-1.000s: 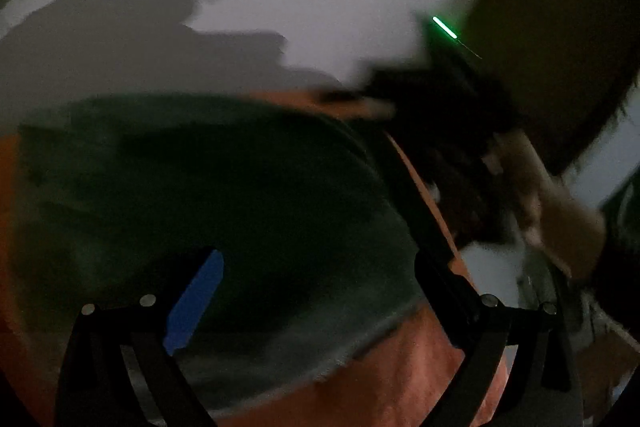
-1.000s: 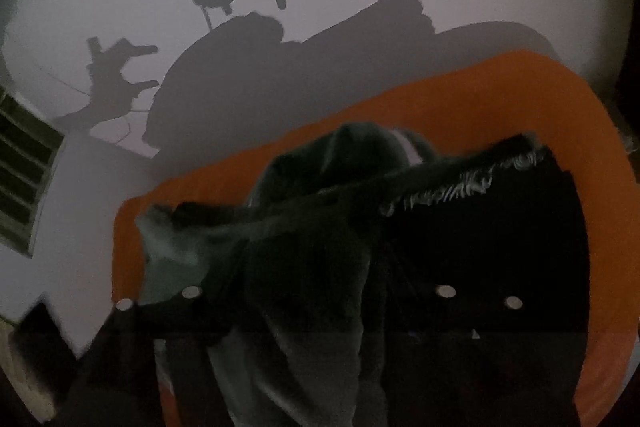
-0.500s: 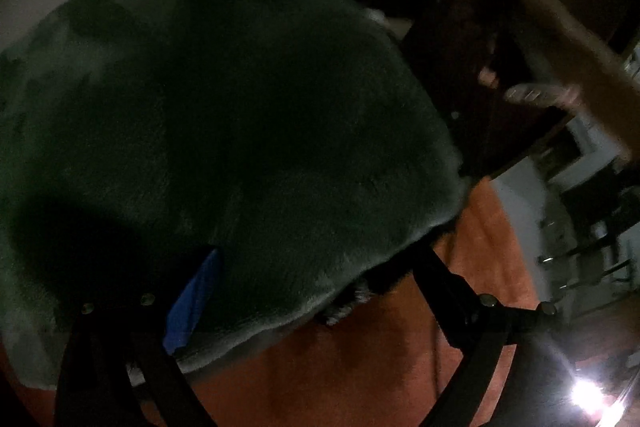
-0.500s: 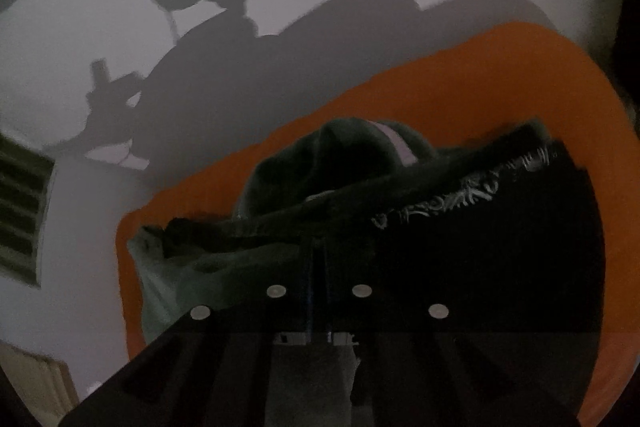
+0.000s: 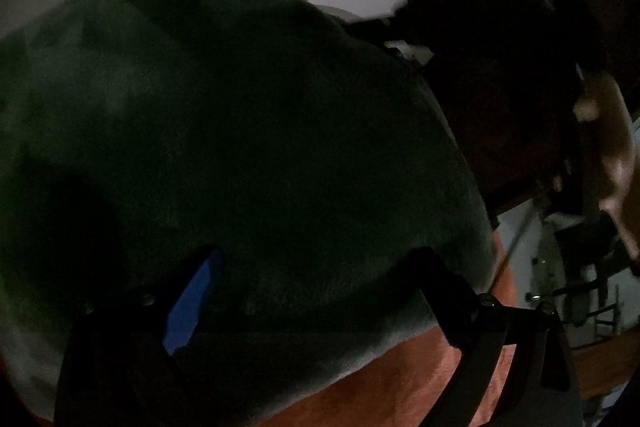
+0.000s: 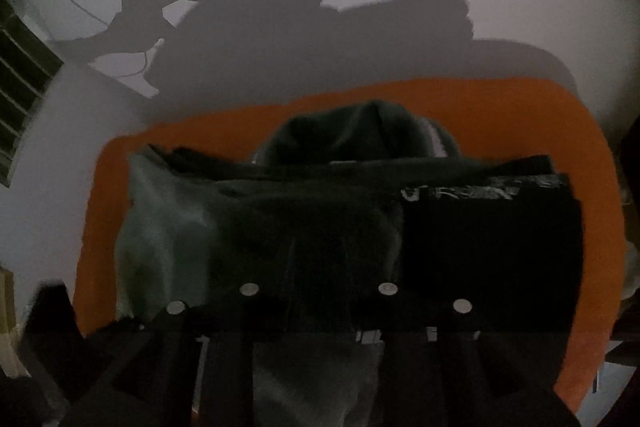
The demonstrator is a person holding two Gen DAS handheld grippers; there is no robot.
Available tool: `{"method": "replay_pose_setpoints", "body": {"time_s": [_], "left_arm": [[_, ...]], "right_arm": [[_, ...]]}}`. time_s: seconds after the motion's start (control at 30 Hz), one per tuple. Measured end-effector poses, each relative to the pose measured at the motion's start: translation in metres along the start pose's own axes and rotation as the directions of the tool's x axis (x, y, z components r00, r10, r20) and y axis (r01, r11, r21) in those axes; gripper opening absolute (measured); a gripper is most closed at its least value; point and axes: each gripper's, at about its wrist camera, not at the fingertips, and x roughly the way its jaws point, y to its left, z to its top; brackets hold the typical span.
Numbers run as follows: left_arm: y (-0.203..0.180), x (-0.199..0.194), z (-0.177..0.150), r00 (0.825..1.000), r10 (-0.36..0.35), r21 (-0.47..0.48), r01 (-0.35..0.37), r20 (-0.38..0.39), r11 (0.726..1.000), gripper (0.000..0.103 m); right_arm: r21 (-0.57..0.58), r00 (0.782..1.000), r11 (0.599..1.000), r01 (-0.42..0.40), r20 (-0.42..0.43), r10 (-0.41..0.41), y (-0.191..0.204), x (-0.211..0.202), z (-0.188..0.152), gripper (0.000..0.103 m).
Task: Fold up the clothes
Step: 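Lower the grey bundle onto the dark clothes stack with both tools, then press the bundle flat on the stack and open both tools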
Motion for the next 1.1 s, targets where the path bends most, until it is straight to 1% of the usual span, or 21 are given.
{"method": "replay_pose_setpoints", "body": {"time_s": [0.1, 0.2, 0.23, 0.3, 0.37, 0.47, 0.5, 0.57, 0.6, 0.63, 0.7, 0.73, 0.77, 0.8, 0.83, 0.9, 0.93, 0.97, 1.0, 1.07, 1.1], "left_arm": [[-0.004, -0.002, -0.009, 1.000, -0.010, -0.016, 0.010, -0.006, 1.000, 0.096], [-0.008, -0.004, -0.022, 0.999, -0.015, 0.000, 0.015, -0.035, 1.000, 0.096], [-0.009, -0.008, -0.024, 0.999, -0.018, 0.009, 0.018, -0.042, 1.000, 0.096], [-0.011, -0.018, -0.029, 0.998, -0.025, 0.027, 0.026, -0.057, 0.999, 0.096], [-0.006, -0.041, -0.022, 0.999, -0.040, 0.020, 0.040, -0.009, 0.999, 0.096], [0.021, -0.071, 0.009, 0.996, -0.008, -0.042, 0.012, 0.092, 0.999, 0.097], [0.034, -0.073, 0.020, 0.994, 0.029, -0.078, -0.021, 0.107, 0.997, 0.097], [0.058, -0.067, 0.048, 0.989, 0.102, -0.155, -0.084, 0.110, 0.984, 0.097], [0.068, -0.060, 0.065, 0.986, 0.134, -0.195, -0.113, 0.098, 0.974, 0.097], [0.078, -0.054, 0.074, 0.982, 0.167, -0.229, -0.145, 0.084, 0.963, 0.097], [0.104, -0.038, 0.091, 0.971, 0.237, -0.290, -0.216, 0.038, 0.932, 0.097], [0.113, -0.033, 0.095, 0.962, 0.273, -0.316, -0.251, 0.024, 0.915, 0.097], [0.120, -0.033, 0.098, 0.957, 0.289, -0.344, -0.265, 0.019, 0.901, 0.097], [0.127, -0.034, 0.100, 0.953, 0.304, -0.373, -0.277, 0.014, 0.885, 0.097], [0.137, -0.036, 0.110, 0.951, 0.308, -0.383, -0.279, 0.016, 0.881, 0.097], [0.137, -0.033, 0.109, 0.935, 0.354, -0.370, -0.328, 0.001, 0.869, 0.097], [0.136, -0.032, 0.107, 0.926, 0.377, -0.363, -0.354, -0.006, 0.862, 0.097], [0.135, -0.036, 0.106, 0.922, 0.387, -0.374, -0.363, -0.010, 0.854, 0.097], [0.133, -0.040, 0.108, 0.926, 0.377, -0.391, -0.346, 0.005, 0.853, 0.097], [0.108, -0.055, 0.092, 0.944, 0.327, -0.372, -0.284, 0.055, 0.883, 0.097], [0.093, -0.059, 0.082, 0.952, 0.300, -0.330, -0.261, 0.070, 0.907, 0.097]], "right_arm": [[0.088, 0.999, 0.996, 0.010, 0.047, -0.014, -0.013, 0.003, 0.011, 0.002], [0.169, 0.999, 0.986, -0.016, 0.051, 0.007, -0.028, 0.007, 0.011, 0.000], [0.180, 0.998, 0.984, 0.006, 0.054, -0.016, -0.031, 0.007, 0.010, 0.000], [0.243, 0.997, 0.969, -0.049, 0.065, 0.035, -0.042, 0.005, 0.005, 0.000], [0.285, 0.990, 0.953, -0.104, 0.121, 0.072, -0.045, -0.011, -0.002, 0.002], [0.201, 0.966, 0.962, -0.184, 0.218, 0.139, -0.018, -0.042, -0.013, 0.002], [0.162, 0.958, 0.963, -0.213, 0.231, 0.173, -0.003, -0.048, -0.016, 0.002], [0.095, 0.951, 0.966, -0.241, 0.224, 0.216, 0.033, -0.051, -0.023, 0.015], [0.062, 0.955, 0.971, -0.231, 0.207, 0.214, 0.055, -0.045, -0.027, 0.018], [0.028, 0.964, 0.977, -0.211, 0.169, 0.204, 0.076, -0.033, -0.029, 0.018], [-0.045, 0.982, 0.990, -0.131, 0.130, 0.135, 0.105, -0.009, -0.029, 0.018], [-0.069, 0.990, 0.997, -0.046, 0.133, 0.055, 0.114, 0.002, -0.027, 0.018], [-0.076, 0.989, 0.996, 0.051, 0.144, -0.040, 0.117, 0.013, -0.023, 0.018], [-0.061, 0.976, 0.988, 0.141, 0.173, -0.128, 0.112, 0.020, -0.017, 0.018], [-0.037, 0.959, 0.979, 0.202, 0.209, -0.190, 0.104, 0.023, -0.013, 0.016], [0.058, 0.922, 0.951, 0.303, 0.235, -0.308, 0.077, 0.025, -0.005, 0.014], [0.119, 0.921, 0.945, 0.305, 0.215, -0.324, 0.061, 0.026, -0.003, 0.014], [0.163, 0.928, 0.946, 0.282, 0.203, -0.311, 0.052, 0.023, -0.004, 0.014], [0.204, 0.936, 0.945, 0.256, 0.193, -0.295, 0.044, 0.020, -0.005, 0.014], [0.222, 0.933, 0.951, 0.213, 0.245, -0.266, 0.049, -0.004, -0.012, 0.014], [0.200, 0.928, 0.961, 0.192, 0.280, -0.244, 0.061, -0.017, -0.018, 0.014]]}}
